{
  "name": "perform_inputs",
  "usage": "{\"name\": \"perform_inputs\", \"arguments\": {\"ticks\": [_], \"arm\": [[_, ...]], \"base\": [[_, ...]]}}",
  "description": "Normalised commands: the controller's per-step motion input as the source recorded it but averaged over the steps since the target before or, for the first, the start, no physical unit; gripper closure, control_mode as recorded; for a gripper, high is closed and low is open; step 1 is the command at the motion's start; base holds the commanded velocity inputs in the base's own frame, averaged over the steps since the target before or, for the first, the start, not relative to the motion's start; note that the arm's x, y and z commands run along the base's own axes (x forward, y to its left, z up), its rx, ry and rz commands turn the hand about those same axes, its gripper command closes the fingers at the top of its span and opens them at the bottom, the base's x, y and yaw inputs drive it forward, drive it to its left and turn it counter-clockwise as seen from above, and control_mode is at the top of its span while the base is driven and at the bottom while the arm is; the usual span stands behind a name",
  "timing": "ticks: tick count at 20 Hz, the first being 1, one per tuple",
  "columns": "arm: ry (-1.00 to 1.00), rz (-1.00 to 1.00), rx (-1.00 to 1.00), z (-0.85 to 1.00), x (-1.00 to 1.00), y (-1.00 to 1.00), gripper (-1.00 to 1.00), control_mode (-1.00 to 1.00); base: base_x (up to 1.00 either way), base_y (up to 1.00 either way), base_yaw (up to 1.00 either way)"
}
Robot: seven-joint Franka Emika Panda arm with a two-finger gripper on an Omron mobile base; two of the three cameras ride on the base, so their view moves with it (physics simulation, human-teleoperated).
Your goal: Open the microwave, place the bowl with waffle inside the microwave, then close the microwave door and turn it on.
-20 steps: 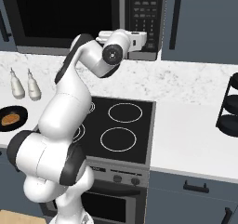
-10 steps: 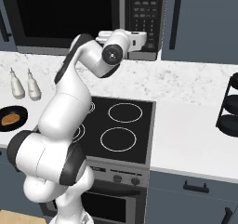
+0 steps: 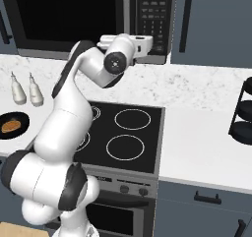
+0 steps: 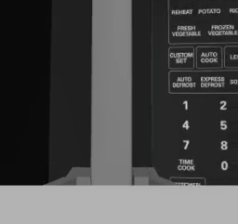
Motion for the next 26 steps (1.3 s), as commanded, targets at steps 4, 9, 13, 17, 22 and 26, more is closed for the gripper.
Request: {"name": "perform_inputs", "arguments": {"ticks": [4,9,13,17,22,26], "arm": [[0.00,0.00,0.00,0.01,-0.99,0.00,1.00,-1.00],[0.01,0.00,0.00,0.00,-1.00,0.00,1.00,-1.00],[0.03,0.00,0.00,0.00,-1.00,0.15,1.00,-1.00],[0.04,0.00,0.00,0.00,-1.00,0.18,1.00,-1.00],[0.03,0.00,0.00,0.00,-0.90,0.25,1.00,-1.00],[0.01,0.02,0.00,0.00,-0.76,0.28,1.00,-1.00]], "base": [[0.00,0.00,0.00],[0.00,0.00,0.00],[0.00,0.00,0.00],[0.00,0.00,0.00],[0.00,0.00,0.00],[0.00,0.00,0.00]]}}
